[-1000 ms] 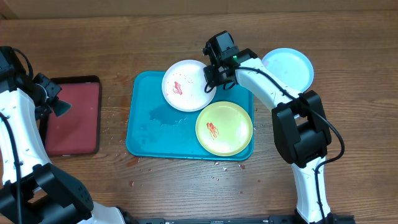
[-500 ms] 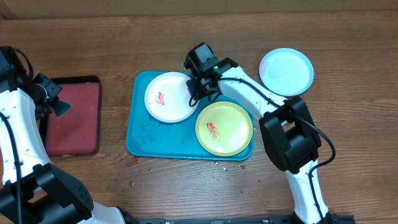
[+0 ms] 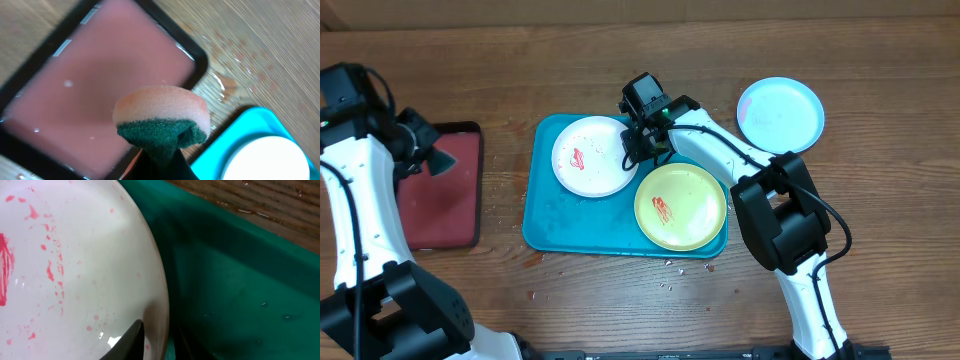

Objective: Clean dirty plates on tray and stack at the side
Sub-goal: 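Bring the sponge with the left gripper onto the white plate, then scrub the white plate with the sponge while the right gripper holds it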

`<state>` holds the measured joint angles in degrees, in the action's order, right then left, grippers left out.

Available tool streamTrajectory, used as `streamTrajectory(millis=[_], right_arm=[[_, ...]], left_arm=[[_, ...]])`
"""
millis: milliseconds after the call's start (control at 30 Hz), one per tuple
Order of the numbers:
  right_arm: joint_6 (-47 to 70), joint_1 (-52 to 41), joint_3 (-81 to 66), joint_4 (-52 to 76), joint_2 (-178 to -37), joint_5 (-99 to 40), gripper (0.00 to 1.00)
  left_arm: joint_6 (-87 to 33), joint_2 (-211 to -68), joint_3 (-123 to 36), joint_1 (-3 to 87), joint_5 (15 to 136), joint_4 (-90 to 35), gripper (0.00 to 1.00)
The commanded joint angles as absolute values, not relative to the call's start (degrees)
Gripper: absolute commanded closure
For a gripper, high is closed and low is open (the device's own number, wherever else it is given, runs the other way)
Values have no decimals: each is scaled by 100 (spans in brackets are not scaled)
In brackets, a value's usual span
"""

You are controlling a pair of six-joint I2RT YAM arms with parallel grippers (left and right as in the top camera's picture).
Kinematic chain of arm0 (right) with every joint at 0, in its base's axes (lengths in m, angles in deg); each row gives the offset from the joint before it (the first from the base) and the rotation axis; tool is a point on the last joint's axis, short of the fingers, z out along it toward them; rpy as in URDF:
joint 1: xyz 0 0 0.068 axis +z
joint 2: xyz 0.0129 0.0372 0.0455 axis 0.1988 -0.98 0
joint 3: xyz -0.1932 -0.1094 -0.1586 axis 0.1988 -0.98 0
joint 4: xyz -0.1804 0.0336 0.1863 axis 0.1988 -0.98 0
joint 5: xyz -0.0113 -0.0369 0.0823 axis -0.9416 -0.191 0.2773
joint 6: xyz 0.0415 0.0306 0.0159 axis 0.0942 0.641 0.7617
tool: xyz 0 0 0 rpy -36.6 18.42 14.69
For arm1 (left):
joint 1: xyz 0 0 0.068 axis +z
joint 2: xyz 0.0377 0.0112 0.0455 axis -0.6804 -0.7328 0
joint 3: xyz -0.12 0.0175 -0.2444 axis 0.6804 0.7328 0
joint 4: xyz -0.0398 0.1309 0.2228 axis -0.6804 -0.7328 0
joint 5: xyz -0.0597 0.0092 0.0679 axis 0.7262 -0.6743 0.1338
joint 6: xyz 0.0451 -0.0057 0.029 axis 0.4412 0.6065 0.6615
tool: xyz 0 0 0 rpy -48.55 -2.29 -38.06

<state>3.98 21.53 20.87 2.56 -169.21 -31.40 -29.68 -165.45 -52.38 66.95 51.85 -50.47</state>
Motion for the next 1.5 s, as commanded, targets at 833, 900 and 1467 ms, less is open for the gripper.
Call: streamTrajectory(millis=[833,900,1467], right_arm=[[1292,2174,2054,245,-16971,-2893,96],[1292,2174,2054,243,-16973,-2893,96],[1289,2168,2054,238,-16971,-2893,96]], left_arm=[[-2824,-18614,-4762,3198,6110,-3469,96],[-2824,-18748,-4762,3093,5994,-3334,96],[-2821,-18840,-4804,3430,2381,-4317,96]])
